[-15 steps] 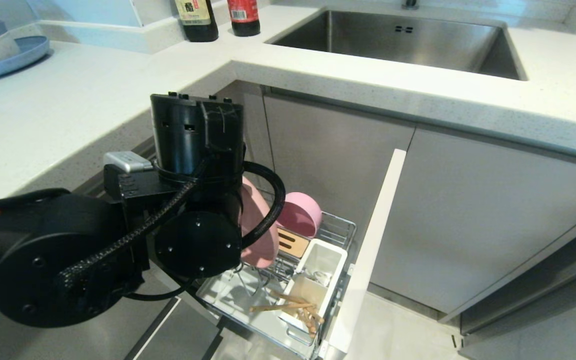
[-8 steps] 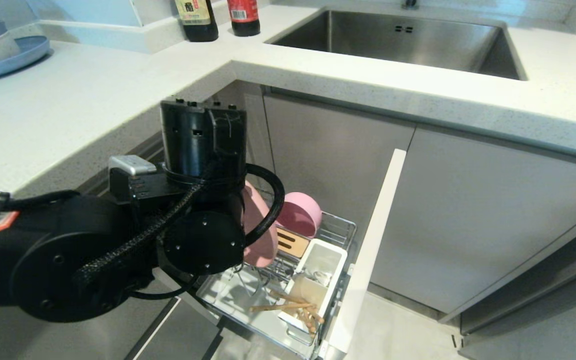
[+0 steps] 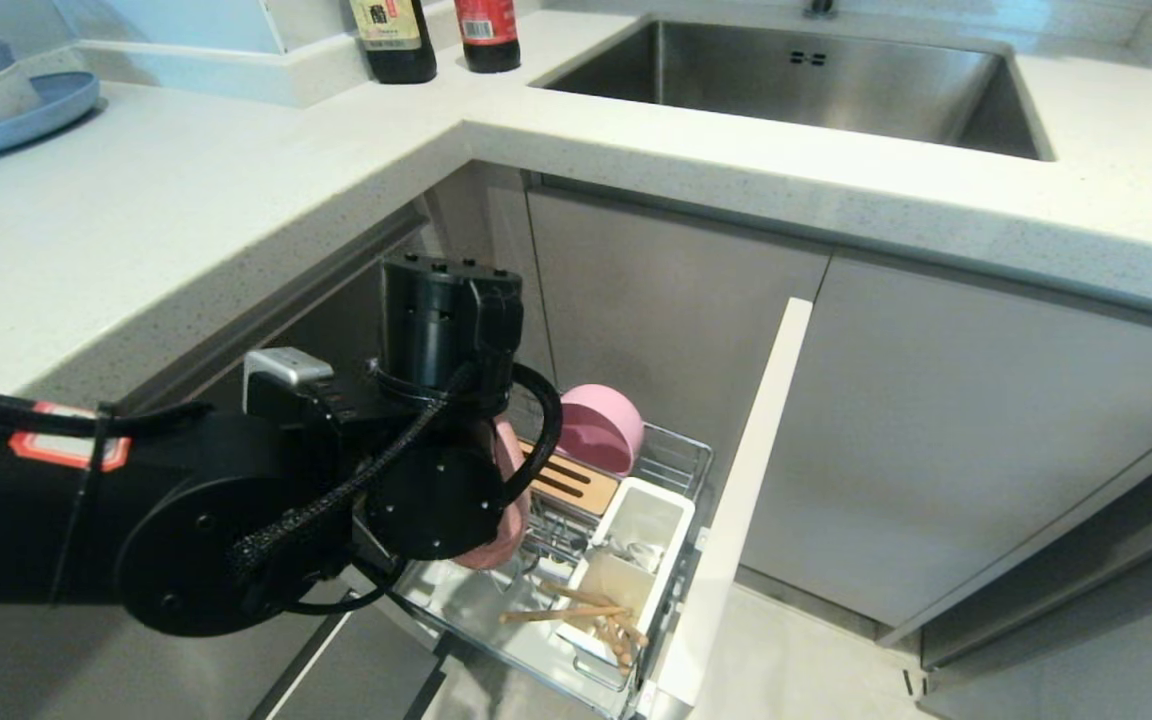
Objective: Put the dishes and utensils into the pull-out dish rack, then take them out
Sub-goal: Pick up the plate and place it in the cupboard
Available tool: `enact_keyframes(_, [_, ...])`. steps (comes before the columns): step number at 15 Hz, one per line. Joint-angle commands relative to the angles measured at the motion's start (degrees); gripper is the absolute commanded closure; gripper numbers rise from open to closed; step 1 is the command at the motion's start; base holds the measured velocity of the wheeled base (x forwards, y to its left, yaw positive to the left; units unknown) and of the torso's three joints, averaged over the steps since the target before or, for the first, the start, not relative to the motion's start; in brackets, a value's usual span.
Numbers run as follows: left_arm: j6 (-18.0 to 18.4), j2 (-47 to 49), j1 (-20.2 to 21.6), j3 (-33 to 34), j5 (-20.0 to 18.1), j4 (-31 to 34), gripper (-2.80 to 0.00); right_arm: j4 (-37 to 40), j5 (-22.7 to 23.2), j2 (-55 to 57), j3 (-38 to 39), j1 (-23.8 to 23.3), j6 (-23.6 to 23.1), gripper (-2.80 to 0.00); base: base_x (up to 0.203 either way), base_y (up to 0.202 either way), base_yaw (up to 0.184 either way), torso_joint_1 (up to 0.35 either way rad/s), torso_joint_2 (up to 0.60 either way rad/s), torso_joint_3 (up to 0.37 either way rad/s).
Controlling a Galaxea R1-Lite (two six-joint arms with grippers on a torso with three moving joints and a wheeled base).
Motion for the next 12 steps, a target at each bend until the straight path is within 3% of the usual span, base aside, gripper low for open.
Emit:
enact_keyframes(1, [-0.50,0.52,0.07,-0.11,0.37,-0.22,0.00,0.00,-0.03,0.00,0.09,0.02,0.00,0.00,0.000,0.000,0.000,0.000,0.00,0.000])
enact_keyframes(8, [3.08,-4.02,-2.63,-3.67,0.36,-0.57,0.00,-0.04,-0.03,0.00,0.09,0.02,0.00,0.00,0.000,0.000,0.000,0.000,0.00,0.000])
enact_keyframes(12, [2.77,-4.86,-2.78,-3.56,-0.89,-0.82,0.00,-0.04,-0.02,0.00,0.09,0.02,0.00,0.00,0.000,0.000,0.000,0.000,0.00,0.000])
